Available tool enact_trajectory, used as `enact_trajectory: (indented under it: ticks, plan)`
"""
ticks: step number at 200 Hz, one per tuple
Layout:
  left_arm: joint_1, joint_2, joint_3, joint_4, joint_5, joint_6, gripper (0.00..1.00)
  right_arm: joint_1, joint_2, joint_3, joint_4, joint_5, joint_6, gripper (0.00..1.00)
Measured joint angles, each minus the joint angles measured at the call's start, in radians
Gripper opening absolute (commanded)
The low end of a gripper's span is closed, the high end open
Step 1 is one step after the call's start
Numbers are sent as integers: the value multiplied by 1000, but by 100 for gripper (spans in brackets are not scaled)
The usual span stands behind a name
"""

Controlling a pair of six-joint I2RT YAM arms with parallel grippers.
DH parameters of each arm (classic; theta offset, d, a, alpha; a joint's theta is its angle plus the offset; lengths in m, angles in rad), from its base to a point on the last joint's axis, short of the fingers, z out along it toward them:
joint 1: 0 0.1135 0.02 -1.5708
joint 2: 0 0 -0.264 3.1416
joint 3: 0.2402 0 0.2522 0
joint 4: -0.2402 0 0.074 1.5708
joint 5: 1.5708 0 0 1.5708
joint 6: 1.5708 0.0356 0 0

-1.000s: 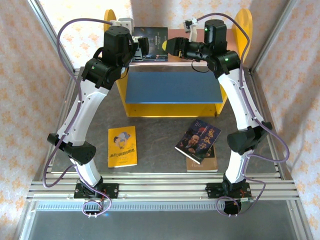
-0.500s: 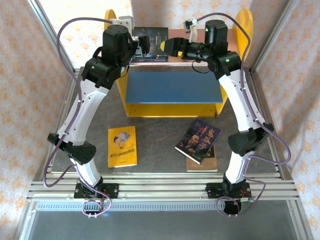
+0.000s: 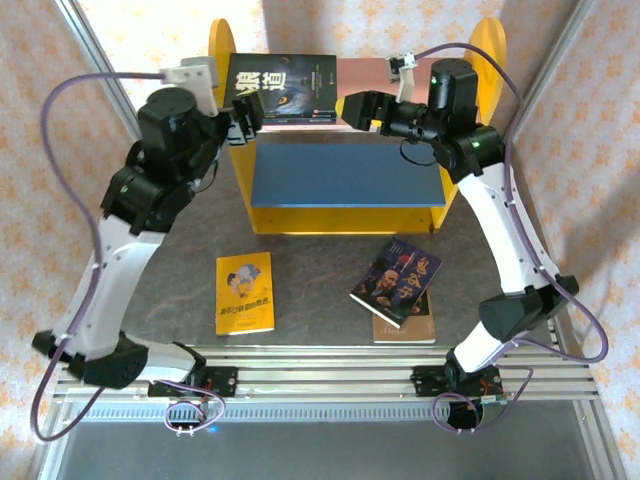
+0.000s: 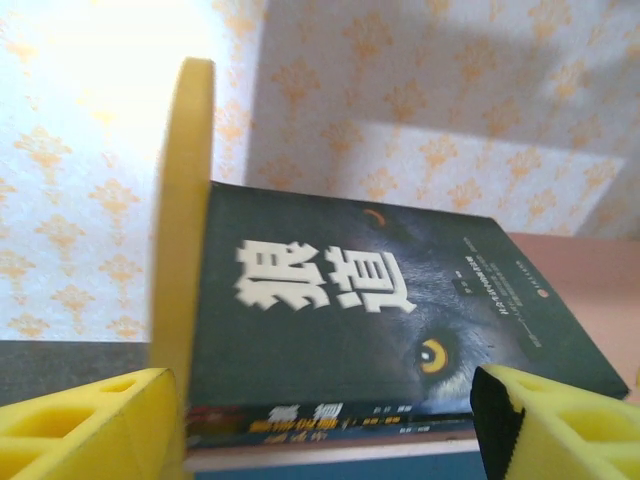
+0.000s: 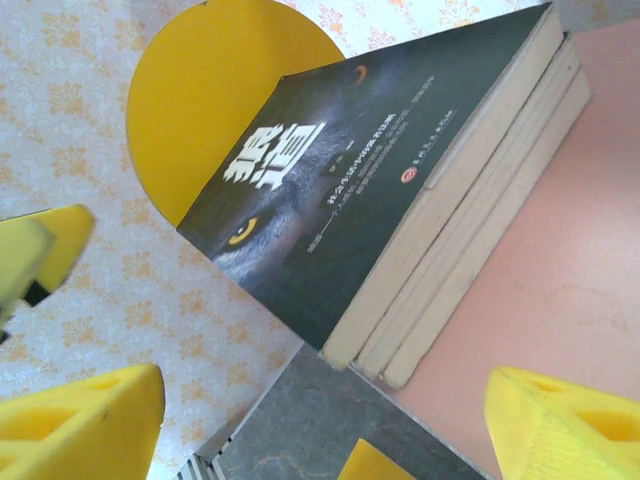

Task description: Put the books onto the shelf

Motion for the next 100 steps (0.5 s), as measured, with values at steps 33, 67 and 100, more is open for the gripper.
enact_trajectory:
  ticks: [33,67,100]
  plan:
    - [0,-62,-17,-1,12,-13,79,0,-13,-20,25,3,8,82]
    - [0,-21,-17,-25,55,-22,80,1,-12,-21,60,-17,27,79]
    - [0,39,-17,-56,103,-32,80,18,5,-13,71,-44,33,78]
